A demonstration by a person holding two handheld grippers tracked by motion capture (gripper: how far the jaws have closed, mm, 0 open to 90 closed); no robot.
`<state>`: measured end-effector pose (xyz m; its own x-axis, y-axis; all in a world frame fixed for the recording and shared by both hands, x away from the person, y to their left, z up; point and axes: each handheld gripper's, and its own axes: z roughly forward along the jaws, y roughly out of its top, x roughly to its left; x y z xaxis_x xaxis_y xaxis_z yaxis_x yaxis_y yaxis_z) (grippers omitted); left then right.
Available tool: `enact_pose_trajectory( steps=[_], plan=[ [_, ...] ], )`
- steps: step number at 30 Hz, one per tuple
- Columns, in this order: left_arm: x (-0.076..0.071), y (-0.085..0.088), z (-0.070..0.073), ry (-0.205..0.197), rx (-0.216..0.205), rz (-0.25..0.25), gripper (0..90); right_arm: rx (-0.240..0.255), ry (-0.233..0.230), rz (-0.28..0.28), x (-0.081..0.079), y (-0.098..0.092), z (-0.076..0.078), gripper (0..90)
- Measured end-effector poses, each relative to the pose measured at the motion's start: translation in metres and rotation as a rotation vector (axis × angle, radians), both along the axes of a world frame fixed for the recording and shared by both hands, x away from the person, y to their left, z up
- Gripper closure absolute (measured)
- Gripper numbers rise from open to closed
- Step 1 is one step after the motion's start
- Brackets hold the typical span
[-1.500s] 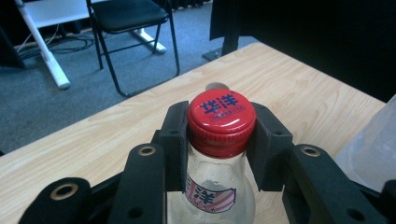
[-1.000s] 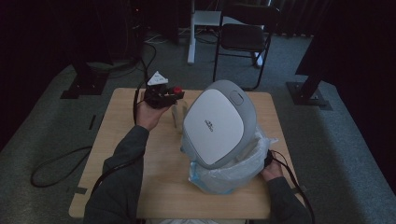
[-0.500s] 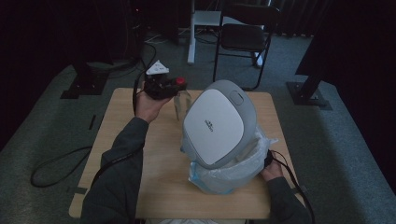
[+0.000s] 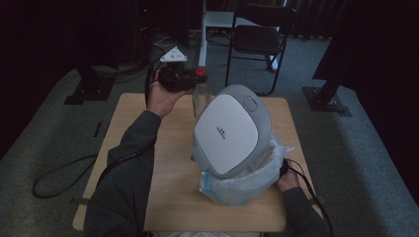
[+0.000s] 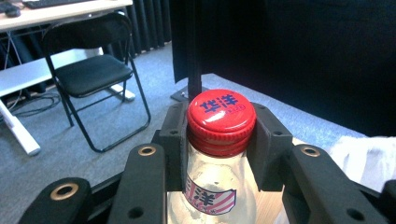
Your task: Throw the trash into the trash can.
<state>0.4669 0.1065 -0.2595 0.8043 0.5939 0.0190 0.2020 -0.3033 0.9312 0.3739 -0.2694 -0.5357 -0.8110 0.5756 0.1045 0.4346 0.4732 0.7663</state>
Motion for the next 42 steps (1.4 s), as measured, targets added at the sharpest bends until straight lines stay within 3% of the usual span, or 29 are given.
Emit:
enact_pose_trajectory(
  steps=[7, 20, 42],
  plan=[
    [-0.001, -0.012, 0.017, -0.019, 0.003, -0.031, 63.2, 0.005, 0.001, 0.001, 0.0, -0.001, -0.001, 90.0],
    [0.001, -0.031, 0.044, -0.018, 0.022, -0.069, 63.2, 0.006, 0.001, 0.001, 0.001, -0.001, -0.001, 90.0],
    [-0.011, -0.07, 0.071, -0.038, 0.021, -0.174, 63.2, 0.005, 0.001, 0.0, 0.0, -0.001, -0.001, 90.0]
  ],
)
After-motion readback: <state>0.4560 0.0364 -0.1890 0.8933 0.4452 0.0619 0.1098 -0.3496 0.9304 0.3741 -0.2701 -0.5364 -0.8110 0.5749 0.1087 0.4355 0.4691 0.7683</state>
